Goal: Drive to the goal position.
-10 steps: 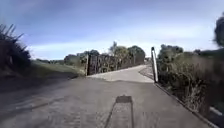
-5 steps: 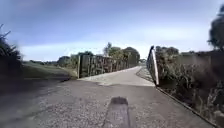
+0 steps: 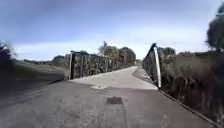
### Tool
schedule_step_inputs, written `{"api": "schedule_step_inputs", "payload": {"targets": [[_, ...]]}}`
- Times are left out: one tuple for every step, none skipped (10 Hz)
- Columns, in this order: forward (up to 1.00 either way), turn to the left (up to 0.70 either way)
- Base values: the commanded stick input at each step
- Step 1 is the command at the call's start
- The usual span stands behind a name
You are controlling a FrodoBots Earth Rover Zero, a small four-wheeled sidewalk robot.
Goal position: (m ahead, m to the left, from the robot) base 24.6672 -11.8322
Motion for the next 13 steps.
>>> {"api": "schedule_step_inputs", "payload": {"targets": [[1.0,0.0],[1.0,0.0],[1.0,0.0],[1.0,0.0],[1.0,0.0],[1.0,0.0],[1.0,0.0],[1.0,-0.27],[1.0,-0.27],[1.0,-0.27],[1.0,-0.27],[1.0,-0.27],[1.0,-0.27]]}}
